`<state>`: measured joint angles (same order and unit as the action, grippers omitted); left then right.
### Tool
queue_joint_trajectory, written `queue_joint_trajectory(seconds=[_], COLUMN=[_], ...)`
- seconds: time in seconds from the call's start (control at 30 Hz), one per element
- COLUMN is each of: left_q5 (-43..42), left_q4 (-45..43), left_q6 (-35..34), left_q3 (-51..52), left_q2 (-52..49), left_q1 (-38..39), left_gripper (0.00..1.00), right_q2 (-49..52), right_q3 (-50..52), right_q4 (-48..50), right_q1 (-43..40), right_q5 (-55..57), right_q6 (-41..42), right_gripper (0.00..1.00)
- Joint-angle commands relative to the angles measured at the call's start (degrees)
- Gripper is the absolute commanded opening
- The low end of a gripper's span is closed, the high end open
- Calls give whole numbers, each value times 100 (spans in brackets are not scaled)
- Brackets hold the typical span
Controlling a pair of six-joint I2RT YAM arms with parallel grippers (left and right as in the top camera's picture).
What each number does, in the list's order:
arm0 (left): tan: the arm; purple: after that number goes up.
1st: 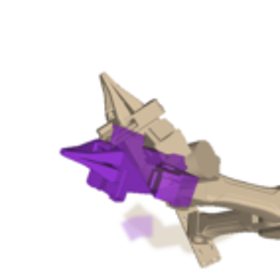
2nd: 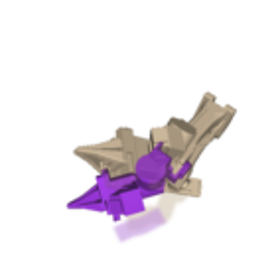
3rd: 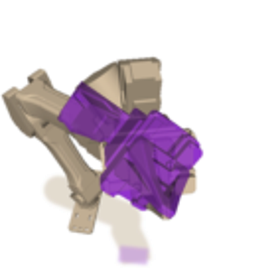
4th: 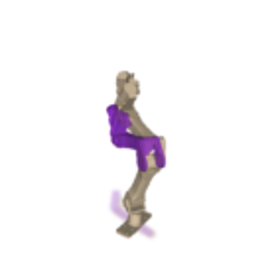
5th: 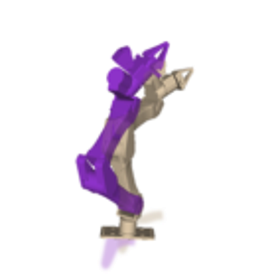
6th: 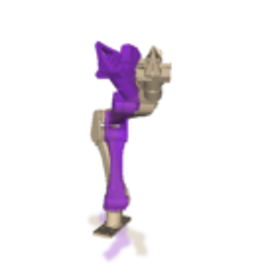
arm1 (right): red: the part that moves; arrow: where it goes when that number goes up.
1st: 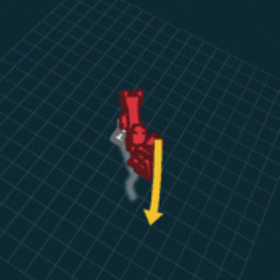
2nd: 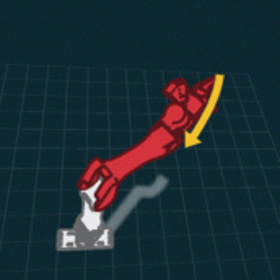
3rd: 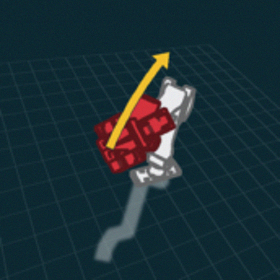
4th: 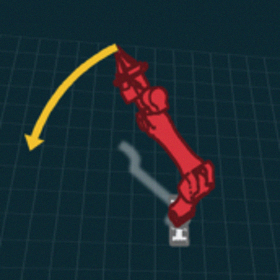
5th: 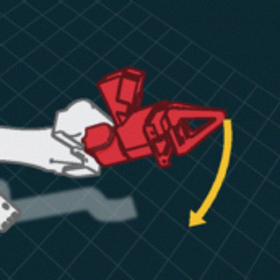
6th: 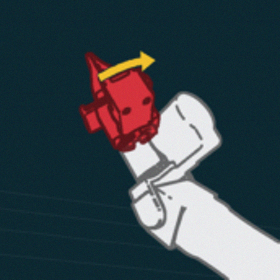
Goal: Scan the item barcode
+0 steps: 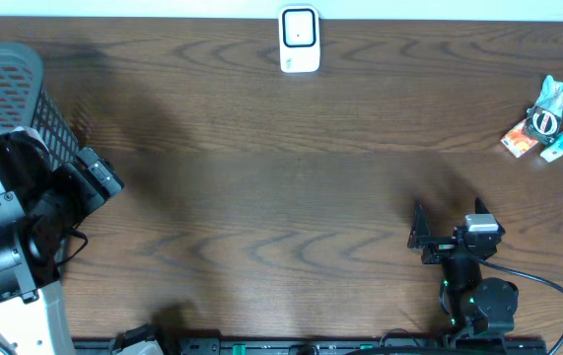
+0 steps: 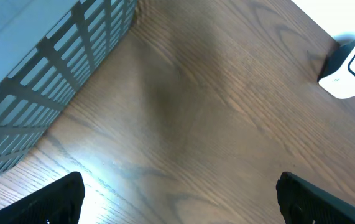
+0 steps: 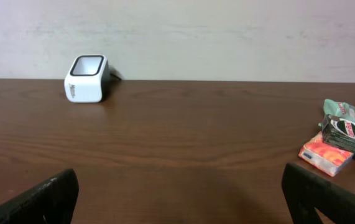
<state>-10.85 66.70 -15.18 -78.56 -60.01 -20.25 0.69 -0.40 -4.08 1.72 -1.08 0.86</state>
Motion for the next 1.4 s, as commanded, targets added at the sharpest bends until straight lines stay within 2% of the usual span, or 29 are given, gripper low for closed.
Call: queue_joint_trajectory(seconds=[0.0, 0.83, 0.93, 1.03, 1.17, 1.3, 1.37], left_q5=[-50, -81, -203, -55, -28, -72, -81], left_q4=[13, 26, 295, 535, 267, -514, -1169], left_q6=[-9, -11, -9, 22, 369, 918, 962], left_q3=[-81, -81, -24, 297, 1088, 2210, 2835], left_q2=[-22, -22, -20, 221, 883, 1875, 2490], left_q1=[-31, -24, -20, -20, -13, 363, 706], left_gripper=[98, 98, 98, 98, 98, 98, 98], right_q2=[-39, -39, -39, -39, -39, -39, -39], right_q3=[9, 9, 9, 9, 9, 9, 9], right_q4=[-28, -26, -26, -26, -26, -26, -26], right_q1=[31, 31, 31, 31, 31, 31, 31], right_q5=[31, 31, 31, 31, 31, 31, 31], right_q6=[79, 79, 79, 79, 79, 79, 79], right_gripper=[99, 99, 99, 99, 99, 99, 99])
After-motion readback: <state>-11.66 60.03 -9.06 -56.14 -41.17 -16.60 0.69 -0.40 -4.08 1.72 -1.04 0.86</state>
